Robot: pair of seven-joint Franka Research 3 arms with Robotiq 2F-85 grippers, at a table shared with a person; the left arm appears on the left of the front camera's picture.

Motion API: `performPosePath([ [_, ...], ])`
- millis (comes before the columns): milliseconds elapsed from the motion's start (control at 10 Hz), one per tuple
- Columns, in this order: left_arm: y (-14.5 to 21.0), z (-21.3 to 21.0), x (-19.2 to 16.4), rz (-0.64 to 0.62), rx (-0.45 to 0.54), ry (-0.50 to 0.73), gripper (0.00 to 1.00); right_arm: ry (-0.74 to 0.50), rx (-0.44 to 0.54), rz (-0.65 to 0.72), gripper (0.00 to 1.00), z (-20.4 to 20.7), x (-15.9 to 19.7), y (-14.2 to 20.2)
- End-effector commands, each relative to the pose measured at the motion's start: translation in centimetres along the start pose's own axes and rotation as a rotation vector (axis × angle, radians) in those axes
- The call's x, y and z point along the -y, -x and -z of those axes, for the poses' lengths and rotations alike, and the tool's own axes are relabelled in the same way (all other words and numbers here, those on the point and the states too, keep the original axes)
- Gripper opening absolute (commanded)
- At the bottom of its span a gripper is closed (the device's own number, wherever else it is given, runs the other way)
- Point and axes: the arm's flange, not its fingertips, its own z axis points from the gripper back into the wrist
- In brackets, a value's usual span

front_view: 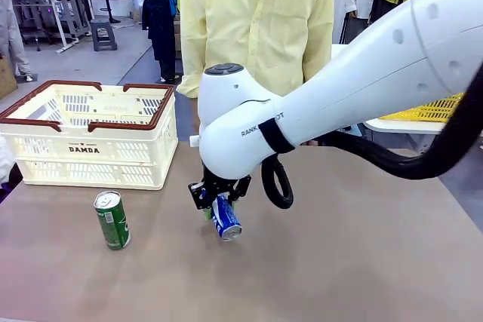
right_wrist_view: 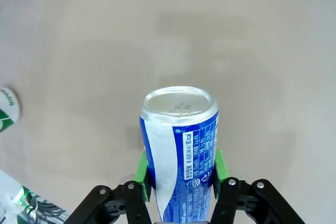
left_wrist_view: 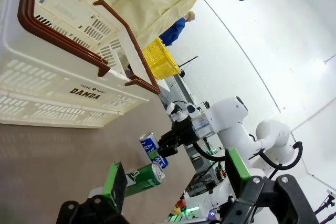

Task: Place the drinks into the Shopping basket.
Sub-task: Pick up one drink and place it into the Shopping basket.

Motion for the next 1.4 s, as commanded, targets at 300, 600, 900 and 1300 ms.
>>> performPosePath([
  [300, 0.1, -0.1, 0.3, 0.008, 0.003, 0.018, 1.00, 0.028, -0.043, -0.003, 1.00, 0.6, -0.2, -1.1],
  [600, 0.1, -0.1, 0.3, 0.008, 0.003, 0.018, 1.00, 0.025, -0.035, 0.015, 1.00, 0.2, 0.3, -1.1],
  [900, 0.1, -0.1, 0.3, 0.008, 0.003, 0.018, 1.00, -0.040, -0.023, 0.029, 1.00, -2.7, 2.9, 0.5],
  [1300, 0.1, -0.1, 0.3, 0.008, 0.003, 0.018, 1.00, -0.330, -0.023, 0.042, 1.00, -9.2, 17.5, 10.7],
])
